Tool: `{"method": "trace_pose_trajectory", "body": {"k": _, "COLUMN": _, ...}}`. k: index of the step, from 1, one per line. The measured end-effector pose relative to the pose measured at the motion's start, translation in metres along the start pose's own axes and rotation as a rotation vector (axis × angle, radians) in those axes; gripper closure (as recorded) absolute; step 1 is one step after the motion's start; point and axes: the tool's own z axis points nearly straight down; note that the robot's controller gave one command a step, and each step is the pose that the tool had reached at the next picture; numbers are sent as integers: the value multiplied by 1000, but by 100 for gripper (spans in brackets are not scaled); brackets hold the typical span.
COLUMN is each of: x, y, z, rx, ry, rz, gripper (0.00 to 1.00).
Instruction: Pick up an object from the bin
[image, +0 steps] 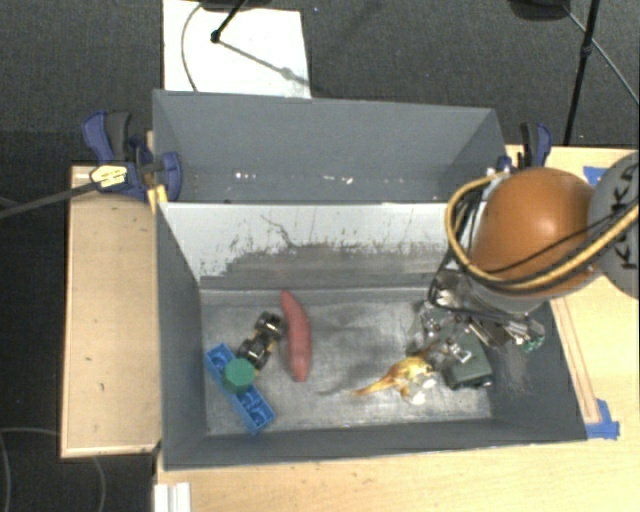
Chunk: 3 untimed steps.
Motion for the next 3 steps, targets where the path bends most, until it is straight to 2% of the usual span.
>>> {"method": "trace_pose_trajectory", "body": {"k": 1, "x": 12, "y": -19, "z": 10, "rx": 19, "ry": -20, "rz": -199, "gripper": 100}}
{"method": "trace_pose_trajectory", "body": {"k": 2, "x": -3, "y": -6, "z": 51, "rx": 12, "ry": -8, "rz": -510, "gripper": 100}}
{"method": "trace_pose_trajectory", "body": {"k": 3, "x": 10, "y": -24, "z": 63, "rx": 14, "ry": -15, "rz": -660, "gripper": 100}}
